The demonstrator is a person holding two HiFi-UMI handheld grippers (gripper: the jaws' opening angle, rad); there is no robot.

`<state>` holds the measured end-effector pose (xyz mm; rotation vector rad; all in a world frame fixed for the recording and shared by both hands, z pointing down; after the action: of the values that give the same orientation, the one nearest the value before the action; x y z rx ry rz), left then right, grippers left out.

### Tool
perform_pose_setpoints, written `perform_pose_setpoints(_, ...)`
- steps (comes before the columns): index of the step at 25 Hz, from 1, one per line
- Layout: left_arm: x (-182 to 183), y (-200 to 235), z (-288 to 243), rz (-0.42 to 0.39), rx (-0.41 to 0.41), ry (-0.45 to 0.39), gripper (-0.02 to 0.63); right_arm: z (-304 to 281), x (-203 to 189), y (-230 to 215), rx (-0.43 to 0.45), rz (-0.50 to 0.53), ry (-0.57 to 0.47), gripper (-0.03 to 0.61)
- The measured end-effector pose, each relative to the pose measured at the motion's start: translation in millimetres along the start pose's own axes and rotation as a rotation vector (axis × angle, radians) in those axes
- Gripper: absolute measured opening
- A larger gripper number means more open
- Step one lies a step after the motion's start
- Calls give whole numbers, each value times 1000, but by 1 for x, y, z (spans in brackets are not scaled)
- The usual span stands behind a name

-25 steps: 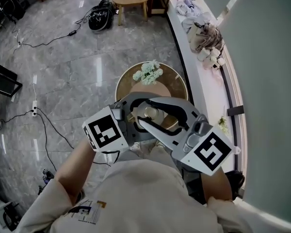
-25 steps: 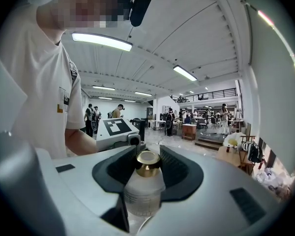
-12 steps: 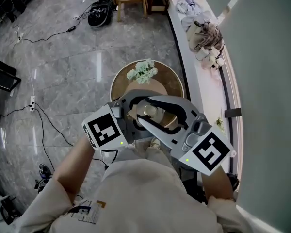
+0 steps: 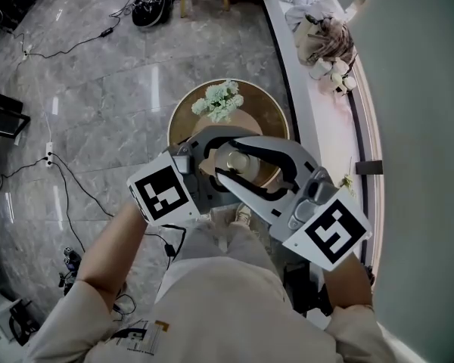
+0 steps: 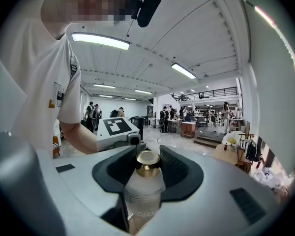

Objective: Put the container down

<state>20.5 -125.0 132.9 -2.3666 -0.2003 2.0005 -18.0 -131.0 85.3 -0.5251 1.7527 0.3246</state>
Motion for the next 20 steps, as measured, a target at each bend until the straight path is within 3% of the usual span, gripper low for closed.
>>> perform_pose_setpoints(8, -41, -1, -10, -8, 5, -12, 333, -11, -41, -5, -20, 35, 37, 147)
perform_pose_setpoints(14, -107, 37, -37, 29, 0, 20, 333, -32, -101, -58, 8, 2, 48, 147)
perform_pose_setpoints(20, -168, 41, -43, 67, -14, 39, 333, -55, -156, -71, 2, -41, 67, 147)
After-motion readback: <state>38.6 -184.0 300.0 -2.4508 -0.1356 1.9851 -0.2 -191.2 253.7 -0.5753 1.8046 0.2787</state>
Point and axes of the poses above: the fingertips, and each gripper's own axes: z backward along the fingers, y to its left, x out of its top, the point moved 2 cm from there along z, backward along the fingers, and after that the axes turned 4 degrees about -z, right-handed, at the moved point
